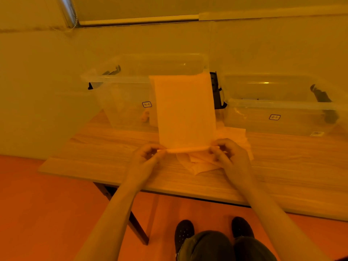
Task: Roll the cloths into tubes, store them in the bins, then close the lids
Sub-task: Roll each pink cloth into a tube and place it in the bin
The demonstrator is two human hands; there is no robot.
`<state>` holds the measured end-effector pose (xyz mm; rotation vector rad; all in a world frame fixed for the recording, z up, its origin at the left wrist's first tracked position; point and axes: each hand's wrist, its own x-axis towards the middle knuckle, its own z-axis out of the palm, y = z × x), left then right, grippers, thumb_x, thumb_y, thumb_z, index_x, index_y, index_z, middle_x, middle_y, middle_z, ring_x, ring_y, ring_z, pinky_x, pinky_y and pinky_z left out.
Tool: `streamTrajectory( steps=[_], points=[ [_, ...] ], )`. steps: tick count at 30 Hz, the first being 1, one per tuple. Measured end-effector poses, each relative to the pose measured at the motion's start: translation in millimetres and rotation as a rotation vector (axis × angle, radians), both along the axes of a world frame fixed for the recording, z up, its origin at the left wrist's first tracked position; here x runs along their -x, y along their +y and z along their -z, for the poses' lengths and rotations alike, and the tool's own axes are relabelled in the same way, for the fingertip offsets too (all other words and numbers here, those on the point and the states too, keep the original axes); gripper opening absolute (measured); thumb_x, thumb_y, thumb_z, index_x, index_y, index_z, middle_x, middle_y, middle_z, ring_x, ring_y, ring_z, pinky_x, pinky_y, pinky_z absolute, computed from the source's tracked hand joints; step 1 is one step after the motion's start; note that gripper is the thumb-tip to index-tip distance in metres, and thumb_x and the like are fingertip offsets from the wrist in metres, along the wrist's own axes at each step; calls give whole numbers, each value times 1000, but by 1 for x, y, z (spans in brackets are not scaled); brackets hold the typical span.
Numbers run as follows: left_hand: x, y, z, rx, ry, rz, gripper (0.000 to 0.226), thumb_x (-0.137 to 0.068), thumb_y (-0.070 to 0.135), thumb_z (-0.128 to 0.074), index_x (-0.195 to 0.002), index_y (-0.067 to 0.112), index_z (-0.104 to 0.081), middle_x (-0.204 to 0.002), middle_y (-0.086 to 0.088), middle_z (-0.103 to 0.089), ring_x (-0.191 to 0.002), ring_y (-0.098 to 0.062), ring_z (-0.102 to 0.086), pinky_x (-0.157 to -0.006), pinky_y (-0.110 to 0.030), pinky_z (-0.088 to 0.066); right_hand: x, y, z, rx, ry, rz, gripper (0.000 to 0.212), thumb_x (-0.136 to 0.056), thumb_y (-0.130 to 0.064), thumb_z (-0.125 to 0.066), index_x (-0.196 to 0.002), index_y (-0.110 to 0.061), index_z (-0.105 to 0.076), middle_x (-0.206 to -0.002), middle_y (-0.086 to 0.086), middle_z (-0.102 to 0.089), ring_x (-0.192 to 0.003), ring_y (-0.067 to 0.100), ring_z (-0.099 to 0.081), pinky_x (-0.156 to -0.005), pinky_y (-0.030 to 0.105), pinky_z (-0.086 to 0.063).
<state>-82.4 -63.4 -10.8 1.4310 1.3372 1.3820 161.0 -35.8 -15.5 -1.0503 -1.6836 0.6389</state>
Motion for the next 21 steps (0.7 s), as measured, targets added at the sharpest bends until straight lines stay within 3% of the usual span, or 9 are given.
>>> streamTrajectory(
  steps=[4, 9, 13, 16, 21],
  points=[
    [1, -1, 1, -26, -29, -7, 19, -89, 15, -63, -85, 34, -66, -71, 9, -65, -65, -7, -59, -59, -25, -45, -1, 0, 1, -19, 31, 41, 23, -88, -22, -65, -93, -42, -54, -88, -11, -61, -74, 3, -61, -61, 16, -51],
    [3, -1, 1, -26, 24, 42, 25, -92, 15, -59, -83, 37, -66, -64, 3, -61, -59, -18, -54, -57, -36, -44, -1, 2, 5, -86, -49, 46, 23, -90, -20, -63, -90, -42, -56, -85, -15, -62, -72, 5, -60, -61, 16, -48],
    [1, -3, -2, -1, -12, 41, 12, -76, 29, -70, -83, 39, -69, -81, 6, -70, -73, -12, -64, -63, -27, -49, -3, 4, 7, -33, -60, 53, 24, -85, -17, -70, -100, -33, -60, -94, -18, -60, -82, 1, -57, -66, 15, -47],
    [2, -2, 0, 11, -30, 50, 21, -69, 28, -74, -85, 40, -69, -97, 10, -71, -90, -10, -67, -70, -28, -52, -4, 4, 8, -28, -65, 54, 31, -80, -12, -74, -100, -33, -62, -96, -18, -60, -85, -2, -56, -70, 14, -47],
    [0, -1, 1, -15, -14, -1, 11, -80, 30, -66, -78, 41, -69, -71, 5, -68, -62, -8, -59, -60, -29, -45, -3, 2, 5, 2, -9, 11, 17, -88, -26, -64, -91, -42, -61, -83, -14, -67, -74, -1, -62, -62, 13, -50]
  ],
)
